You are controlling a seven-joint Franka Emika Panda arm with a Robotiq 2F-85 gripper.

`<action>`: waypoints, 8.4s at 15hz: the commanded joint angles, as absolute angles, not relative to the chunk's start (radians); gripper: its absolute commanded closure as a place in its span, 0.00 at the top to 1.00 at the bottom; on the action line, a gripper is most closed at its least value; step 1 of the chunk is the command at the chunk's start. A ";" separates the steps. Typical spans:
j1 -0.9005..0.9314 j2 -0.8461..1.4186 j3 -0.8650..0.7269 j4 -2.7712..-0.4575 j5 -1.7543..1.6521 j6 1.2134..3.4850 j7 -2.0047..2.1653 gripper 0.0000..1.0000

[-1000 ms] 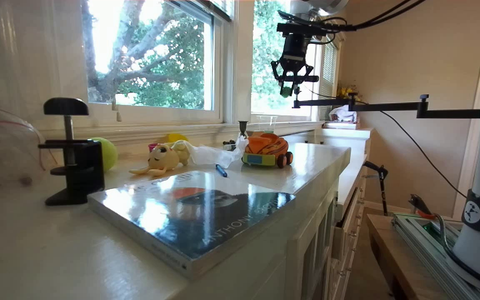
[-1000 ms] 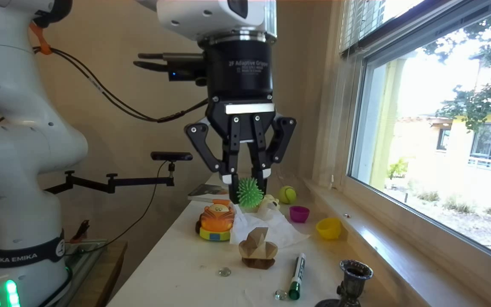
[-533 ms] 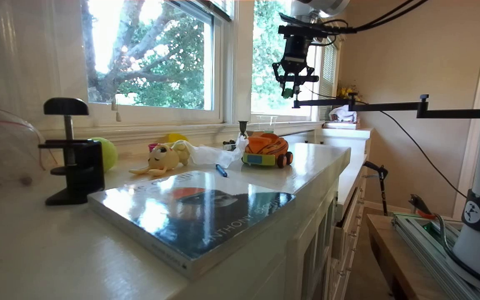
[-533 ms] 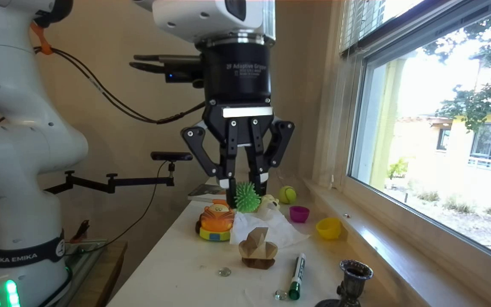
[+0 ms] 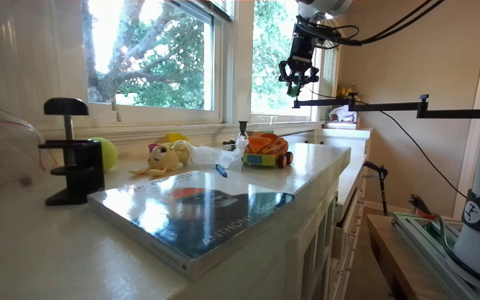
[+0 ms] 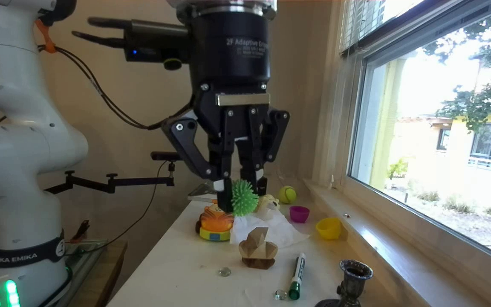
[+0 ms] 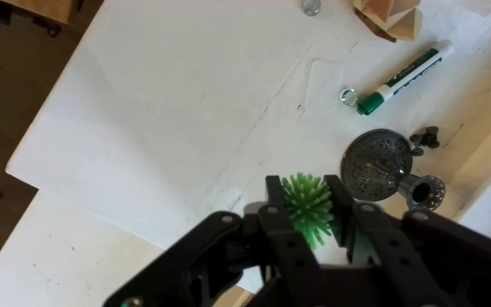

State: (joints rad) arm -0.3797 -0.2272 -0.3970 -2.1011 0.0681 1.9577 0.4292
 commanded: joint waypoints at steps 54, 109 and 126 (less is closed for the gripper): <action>-0.431 0.255 -0.379 -1.547 -0.013 1.874 0.063 0.08; -0.396 0.037 -0.339 -1.744 0.041 1.855 -0.066 1.00; -0.288 -0.085 -0.284 -2.007 0.043 1.934 -0.163 1.00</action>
State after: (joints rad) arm -0.3011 -0.0357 -0.2879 -1.9450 0.0275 1.9030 -0.1237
